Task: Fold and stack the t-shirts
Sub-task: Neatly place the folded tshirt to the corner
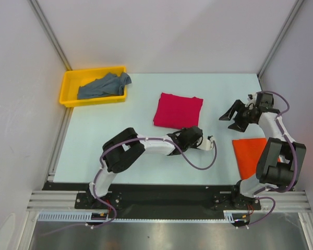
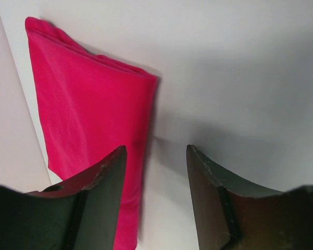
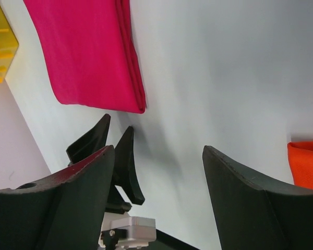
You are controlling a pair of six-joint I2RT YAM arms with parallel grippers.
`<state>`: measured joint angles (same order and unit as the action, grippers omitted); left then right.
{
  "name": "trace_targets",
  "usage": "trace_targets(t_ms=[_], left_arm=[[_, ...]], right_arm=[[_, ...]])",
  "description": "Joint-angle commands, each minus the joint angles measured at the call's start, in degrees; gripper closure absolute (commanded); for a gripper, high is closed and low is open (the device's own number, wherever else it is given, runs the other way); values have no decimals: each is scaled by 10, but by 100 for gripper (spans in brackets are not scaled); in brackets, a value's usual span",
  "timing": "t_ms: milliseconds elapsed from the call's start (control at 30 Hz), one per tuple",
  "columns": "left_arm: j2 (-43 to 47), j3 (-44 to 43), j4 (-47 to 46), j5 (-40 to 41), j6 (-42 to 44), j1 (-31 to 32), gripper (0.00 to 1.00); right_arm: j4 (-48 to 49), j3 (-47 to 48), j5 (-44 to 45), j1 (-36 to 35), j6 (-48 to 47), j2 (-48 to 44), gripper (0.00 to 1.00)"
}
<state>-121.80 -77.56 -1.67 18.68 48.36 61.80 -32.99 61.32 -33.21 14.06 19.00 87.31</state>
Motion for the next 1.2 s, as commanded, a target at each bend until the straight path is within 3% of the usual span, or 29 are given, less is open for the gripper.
trace_targets(t_ms=[0,267,300,333,433,467,800,967,1167], left_arm=[[-30,-28,42,-34,17,-9,46],[-65,-58,39,-14,24,-9,56],[-70,-59,36,-13,24,-9,60],[-72,-64,33,-10,23,-12,72],[-75,-67,20,-8,20,-16,86],[-75,-67,19,0,19,-17,99],[5,-51,-10,-27,-11,-28,100],[60,-38,5,-67,-48,-41,100],[84,-32,13,-71,-56,-46,100]], right_arm=[[35,-1,-31,2,17,-8,25],[54,12,-38,1,37,21,25],[57,12,-40,1,43,29,25],[60,10,-42,0,45,34,25],[62,12,-43,-4,50,51,25],[63,13,-44,-5,52,55,25],[91,57,-98,-29,89,132,23],[156,61,-147,-45,117,162,7],[231,57,-176,-57,167,196,3]])
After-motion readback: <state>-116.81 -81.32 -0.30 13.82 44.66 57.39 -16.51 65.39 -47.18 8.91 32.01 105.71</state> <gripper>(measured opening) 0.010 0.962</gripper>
